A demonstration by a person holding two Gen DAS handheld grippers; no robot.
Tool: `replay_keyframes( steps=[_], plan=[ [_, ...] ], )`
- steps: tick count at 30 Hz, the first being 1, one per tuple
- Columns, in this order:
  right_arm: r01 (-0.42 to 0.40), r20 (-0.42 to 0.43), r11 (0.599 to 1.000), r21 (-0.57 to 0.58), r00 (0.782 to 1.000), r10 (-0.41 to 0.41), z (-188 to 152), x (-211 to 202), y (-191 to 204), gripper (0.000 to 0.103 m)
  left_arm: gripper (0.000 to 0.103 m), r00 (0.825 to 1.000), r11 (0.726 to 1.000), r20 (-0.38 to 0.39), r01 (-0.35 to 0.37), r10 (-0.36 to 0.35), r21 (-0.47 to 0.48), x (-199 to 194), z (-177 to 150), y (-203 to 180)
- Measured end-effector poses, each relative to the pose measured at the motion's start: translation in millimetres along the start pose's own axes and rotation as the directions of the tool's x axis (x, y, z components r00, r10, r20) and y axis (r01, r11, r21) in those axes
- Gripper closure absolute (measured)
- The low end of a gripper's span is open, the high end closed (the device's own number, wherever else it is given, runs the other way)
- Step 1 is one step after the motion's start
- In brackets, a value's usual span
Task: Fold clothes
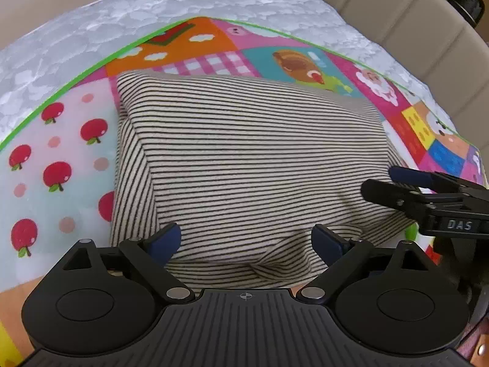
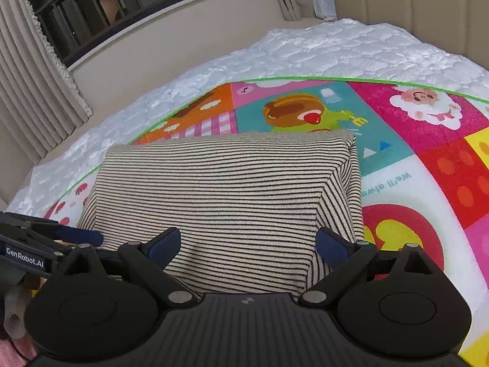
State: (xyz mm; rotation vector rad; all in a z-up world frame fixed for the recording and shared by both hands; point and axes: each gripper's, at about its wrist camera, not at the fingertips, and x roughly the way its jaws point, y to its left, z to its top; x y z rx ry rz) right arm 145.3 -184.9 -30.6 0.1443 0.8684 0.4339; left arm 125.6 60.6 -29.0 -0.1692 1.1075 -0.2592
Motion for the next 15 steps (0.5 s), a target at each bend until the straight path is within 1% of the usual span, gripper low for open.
replay_keyframes(
  steps=[3, 6, 8, 9, 10, 11, 13, 15],
  plan=[
    [0.010, 0.022, 1.000, -0.015, 1.000, -0.010, 1.0, -4.6, 2.6, 0.007, 0.007, 1.000, 1.000, 0.001, -0.002, 0.002, 0.007, -1.3, -0.4, -1.4],
    [0.036, 0.095, 0.996, -0.086, 0.995, -0.027, 8.7, -16.7, 12.7, 0.007, 0.006, 1.000, 1.000, -0.004, 0.001, -0.001, -0.002, -3.6, -1.2, -3.1],
    [0.052, 0.144, 0.989, -0.135, 0.989, -0.033, 18.5, -23.7, 18.8, 0.006, 0.005, 0.999, 0.999, -0.026, 0.035, -0.036, -0.029, -5.0, -3.2, -4.2],
    [0.074, 0.162, 0.984, -0.161, 0.986, -0.048, 26.0, -23.6, 20.3, 0.006, 0.005, 0.997, 0.998, -0.040, 0.059, -0.060, -0.039, -4.9, -5.2, -6.0],
    [0.105, 0.177, 0.976, -0.191, 0.982, -0.071, 34.3, -21.2, 20.6, 0.010, 0.005, 0.995, 0.995, -0.054, 0.082, -0.085, -0.049, -4.6, -7.2, -8.1],
    [0.134, 0.187, 0.967, -0.217, 0.978, -0.093, 42.0, -16.6, 19.8, 0.020, 0.005, 0.992, 0.994, -0.067, 0.100, -0.104, -0.053, -3.7, -9.6, -11.1],
    [0.178, 0.189, 0.956, -0.231, 0.973, -0.135, 57.8, -2.5, 13.9, 0.030, 0.005, 0.988, 0.991, -0.088, 0.120, -0.126, -0.065, -0.2, -12.8, -15.0],
    [0.212, 0.177, 0.952, -0.222, 0.969, -0.175, 73.3, 15.0, 4.8, 0.030, 0.005, 0.986, 0.988, -0.100, 0.121, -0.130, -0.090, 4.4, -12.2, -13.6]
  ],
)
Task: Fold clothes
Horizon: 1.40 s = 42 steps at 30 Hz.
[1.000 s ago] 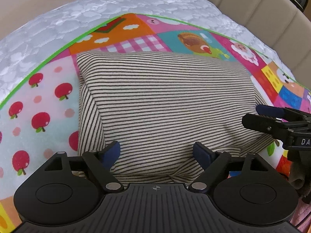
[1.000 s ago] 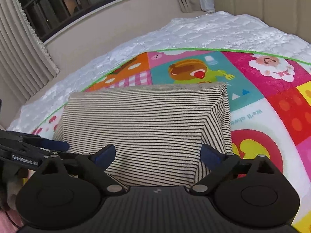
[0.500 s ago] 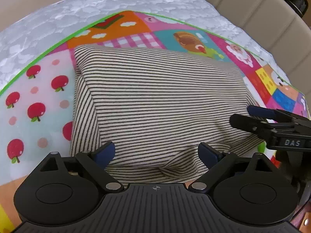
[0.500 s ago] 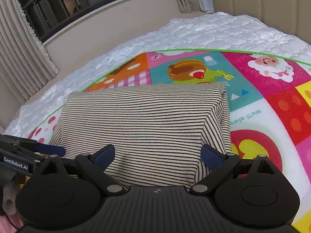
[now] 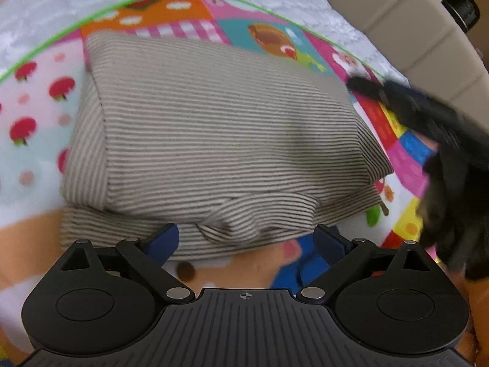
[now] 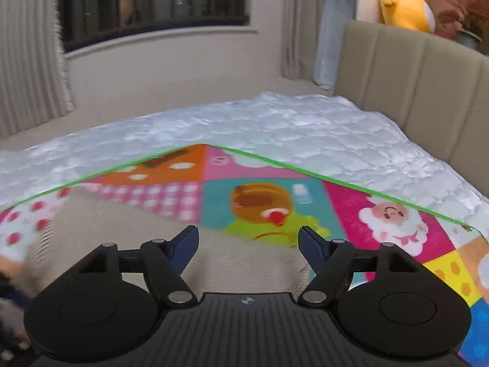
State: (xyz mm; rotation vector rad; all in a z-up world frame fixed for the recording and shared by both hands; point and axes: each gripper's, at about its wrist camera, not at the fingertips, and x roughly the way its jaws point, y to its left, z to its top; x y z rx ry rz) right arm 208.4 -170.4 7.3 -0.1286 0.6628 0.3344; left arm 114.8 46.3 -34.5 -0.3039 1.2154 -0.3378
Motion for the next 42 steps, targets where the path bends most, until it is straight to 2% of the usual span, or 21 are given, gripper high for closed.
replay_keyframes(
  steps=[2, 7, 10, 13, 18, 22, 25, 27, 30, 33, 35, 39, 42],
  plan=[
    [0.026, -0.029, 1.000, 0.015, 0.999, -0.025, 2.9, 22.6, -10.1, 0.030, 0.005, 0.999, 0.999, 0.006, -0.037, 0.038, -0.020, 4.8, 5.0, 5.7],
    [0.040, -0.176, 0.999, -0.007, 0.984, -0.040, -15.2, 61.1, -23.5, 0.030, 0.005, 0.999, 0.996, 0.020, -0.033, 0.035, -0.082, 17.7, 24.3, 24.5],
    [0.032, -0.195, 0.998, -0.052, 0.980, -0.041, -28.0, 54.0, -20.7, 0.030, 0.005, 0.998, 0.995, 0.054, -0.023, 0.028, -0.092, 23.5, 38.2, 30.5],
    [0.029, -0.222, 0.998, -0.048, 0.974, -0.039, -34.3, 41.4, -21.1, 0.030, 0.005, 0.994, 0.996, 0.098, -0.032, 0.041, -0.088, 27.2, 55.9, 34.0],
    [0.026, -0.255, 0.999, 0.033, 0.967, -0.017, -46.5, 19.3, -20.4, 0.028, 0.005, 0.970, 0.995, 0.223, -0.095, 0.100, -0.036, 34.5, 87.3, 30.2],
    [-0.006, -0.272, 0.999, 0.052, 0.962, 0.020, -52.1, -0.6, -9.1, 0.027, 0.005, 0.955, 0.993, 0.271, -0.116, 0.120, -0.034, 33.7, 88.7, 30.0],
    [-0.029, -0.244, 0.999, 0.043, 0.969, 0.038, -52.8, -17.4, -1.9, 0.024, 0.005, 0.953, 0.990, 0.267, -0.138, 0.142, -0.034, 28.4, 83.4, 28.7],
    [-0.015, -0.212, 0.998, 0.059, 0.977, 0.027, -51.7, -25.8, -4.2, 0.020, 0.005, 0.955, 0.990, 0.260, -0.130, 0.140, -0.053, 21.2, 77.6, 30.9],
    [0.050, -0.164, 0.992, 0.115, 0.986, -0.031, -50.2, -33.0, -17.0, 0.020, 0.005, 0.967, 0.992, 0.230, -0.091, 0.110, -0.091, 12.8, 65.6, 34.1],
    [0.126, -0.150, 0.981, 0.144, 0.983, -0.104, -51.8, -34.7, -29.1, 0.020, 0.005, 0.976, 0.993, 0.200, -0.065, 0.084, -0.101, 8.1, 54.0, 30.3],
    [0.125, -0.146, 0.979, 0.164, 0.984, -0.101, -53.8, -37.0, -34.8, 0.020, 0.005, 0.980, 0.995, 0.185, -0.053, 0.069, -0.088, 6.4, 47.3, 23.4],
    [0.055, -0.107, 0.990, 0.129, 0.993, -0.041, -52.8, -44.4, -24.8, 0.020, 0.005, 0.985, 0.999, 0.171, -0.024, 0.028, -0.026, 6.6, 37.7, 4.6],
    [0.034, -0.151, 0.997, 0.063, 0.988, -0.024, -57.0, -34.6, -13.0, 0.020, 0.005, 0.988, 0.999, 0.153, -0.030, 0.025, 0.026, 11.2, 31.5, -7.0]
  ],
)
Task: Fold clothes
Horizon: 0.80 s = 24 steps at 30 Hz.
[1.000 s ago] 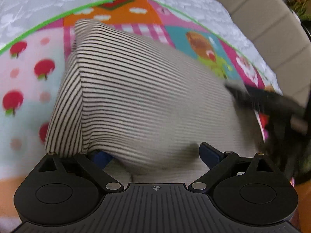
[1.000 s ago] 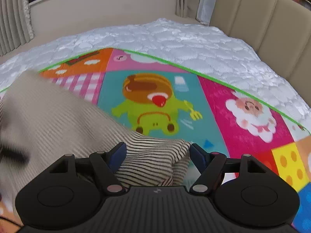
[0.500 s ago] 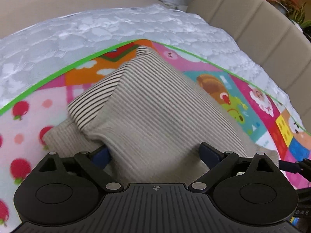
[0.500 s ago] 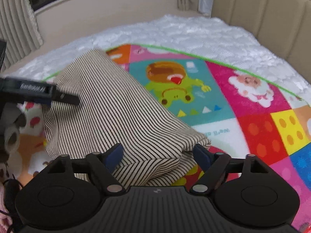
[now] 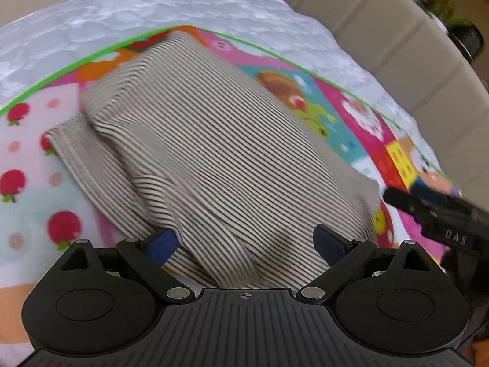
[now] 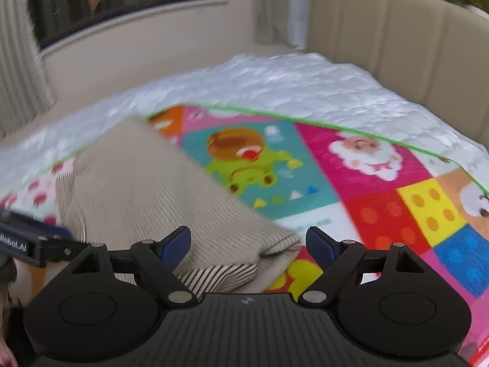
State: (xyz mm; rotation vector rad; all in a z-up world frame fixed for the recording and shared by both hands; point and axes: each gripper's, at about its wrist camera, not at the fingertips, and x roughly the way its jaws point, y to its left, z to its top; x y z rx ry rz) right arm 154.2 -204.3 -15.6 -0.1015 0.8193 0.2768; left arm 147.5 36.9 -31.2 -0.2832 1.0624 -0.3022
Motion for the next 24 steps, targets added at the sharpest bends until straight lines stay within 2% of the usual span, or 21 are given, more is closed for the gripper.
replay_keyframes(
  steps=[3, 5, 12, 15, 17, 20, 21, 24],
  plan=[
    [0.037, -0.081, 0.998, -0.056, 0.996, -0.041, -7.7, 20.0, 5.5, 0.016, 0.005, 1.000, 0.999, -0.013, -0.017, 0.017, 0.028, 3.5, -3.9, -4.7],
    [0.054, -0.094, 0.997, -0.060, 0.994, -0.059, -9.4, 26.3, 3.1, 0.010, 0.005, 1.000, 1.000, -0.021, -0.015, 0.016, 0.016, 4.9, -4.2, -2.4],
    [0.154, -0.034, 0.982, -0.107, 0.987, -0.159, -8.8, 24.3, 1.8, 0.010, 0.005, 0.999, 1.000, -0.041, -0.012, 0.013, 0.003, 9.6, -4.8, 0.0],
    [0.206, 0.013, 0.977, -0.058, 0.979, -0.206, -4.1, 15.2, -8.7, 0.010, 0.004, 0.999, 1.000, -0.046, -0.015, 0.015, 0.005, 10.2, -5.4, -0.3],
    [0.187, 0.043, 0.981, 0.043, 0.981, -0.189, 0.7, 5.8, -25.6, 0.012, 0.004, 0.999, 1.000, -0.046, -0.019, 0.020, 0.002, 9.2, -6.3, 0.6],
    [0.096, 0.064, 0.980, 0.176, 0.992, -0.109, 5.1, -0.8, -48.1, 0.015, 0.004, 0.999, 1.000, -0.046, -0.020, 0.020, 0.003, 8.2, -8.4, 1.5],
    [0.092, 0.057, 0.979, 0.181, 0.993, -0.104, 5.2, 2.1, -50.0, 0.016, 0.004, 0.999, 1.000, -0.045, -0.020, 0.021, 0.004, 7.8, -9.1, 2.0],
    [0.119, 0.020, 0.983, 0.143, 0.992, -0.123, 2.2, 16.6, -45.0, 0.029, 0.004, 0.998, 1.000, -0.046, -0.031, 0.031, 0.003, 9.4, -9.7, 3.9]
  ],
)
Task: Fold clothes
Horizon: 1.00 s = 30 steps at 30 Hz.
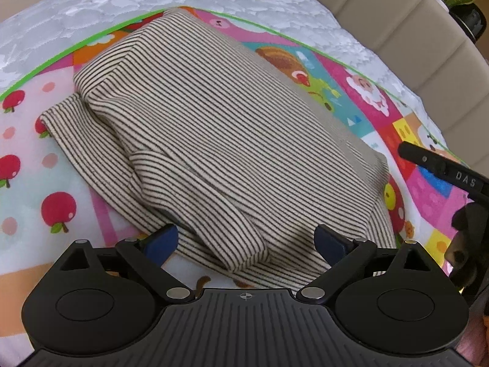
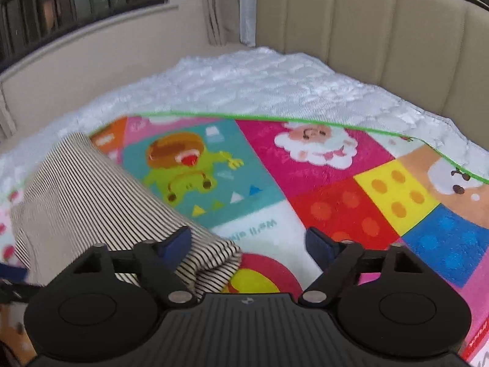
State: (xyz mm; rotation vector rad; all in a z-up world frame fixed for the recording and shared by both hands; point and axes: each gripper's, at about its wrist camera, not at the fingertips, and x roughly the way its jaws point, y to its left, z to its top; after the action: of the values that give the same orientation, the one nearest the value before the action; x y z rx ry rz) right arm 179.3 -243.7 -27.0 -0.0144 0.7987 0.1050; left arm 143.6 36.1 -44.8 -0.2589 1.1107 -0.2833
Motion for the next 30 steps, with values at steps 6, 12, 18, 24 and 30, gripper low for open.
replay_keyframes(
  steps=[6, 12, 18, 24, 30],
  plan=[
    [-0.013, 0.055, 0.999, -0.037, 0.998, 0.015, 3.1, 1.6, 13.3, 0.037, 0.004, 1.000, 1.000, 0.004, 0.003, -0.003, -0.009, -1.7, 0.4, 3.1],
    [-0.161, 0.036, 0.983, -0.089, 0.986, 0.164, 22.1, -3.9, 30.9, 0.037, 0.004, 0.999, 0.997, -0.025, -0.042, 0.041, -0.058, -9.7, 0.0, 5.5],
    [-0.215, -0.006, 0.925, -0.312, 0.974, 0.225, 34.3, -12.6, 47.6, 0.037, 0.004, 0.983, 0.961, 0.177, 0.100, -0.054, -0.260, -68.8, 34.9, 66.7],
    [-0.276, -0.113, 0.932, -0.234, 0.960, 0.256, 39.7, 20.5, 13.6, 0.031, 0.004, 0.983, 0.970, 0.186, 0.036, 0.009, -0.240, -77.8, 52.4, 110.7],
    [-0.321, -0.167, 0.927, -0.194, 0.942, 0.291, 29.6, 52.8, 20.1, 0.035, 0.004, 0.964, 0.933, -0.072, 0.228, -0.257, -0.279, -17.4, 29.8, 76.4]
  ],
)
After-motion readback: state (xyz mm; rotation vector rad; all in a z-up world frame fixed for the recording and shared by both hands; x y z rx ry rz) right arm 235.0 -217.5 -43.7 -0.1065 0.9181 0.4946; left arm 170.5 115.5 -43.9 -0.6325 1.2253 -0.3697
